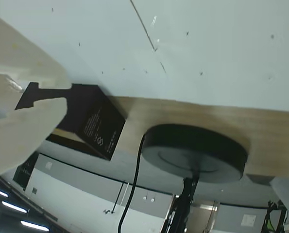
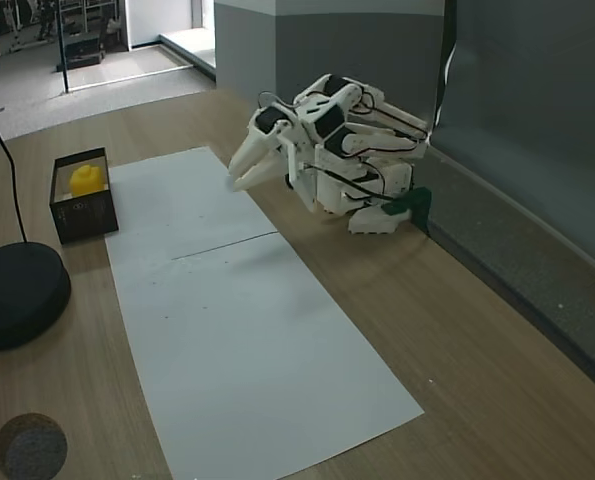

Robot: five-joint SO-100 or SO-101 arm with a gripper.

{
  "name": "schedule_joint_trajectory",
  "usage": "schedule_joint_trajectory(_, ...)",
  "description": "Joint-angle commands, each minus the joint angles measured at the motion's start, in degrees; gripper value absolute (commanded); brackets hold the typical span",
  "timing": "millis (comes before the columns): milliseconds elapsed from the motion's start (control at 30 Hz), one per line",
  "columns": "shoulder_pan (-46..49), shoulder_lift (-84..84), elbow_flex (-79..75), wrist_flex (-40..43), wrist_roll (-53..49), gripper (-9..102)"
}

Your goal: Grab a yellow square and put it in the box.

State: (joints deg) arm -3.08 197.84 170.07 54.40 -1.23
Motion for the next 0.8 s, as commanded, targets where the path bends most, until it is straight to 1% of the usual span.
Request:
schedule_joint_trajectory(0, 0.1, 1.2, 3.7, -3.3, 1.2, 0)
schedule_joint_trajectory(133, 0.1, 1.2, 7.1, -3.1, 8.7, 0)
schedule_joint_trajectory(267, 0.1, 1.2, 7.6, -0.4, 9.1, 0)
schedule_joint_trajectory(333, -0.4, 1.2, 6.6, 3.0, 9.1, 0)
schedule_joint_trajectory(567, -0.7, 1.2, 2.0, 19.5, 9.4, 0)
schedule_joint_trajectory(767, -0.5, 1.2, 1.9, 19.5, 9.5, 0)
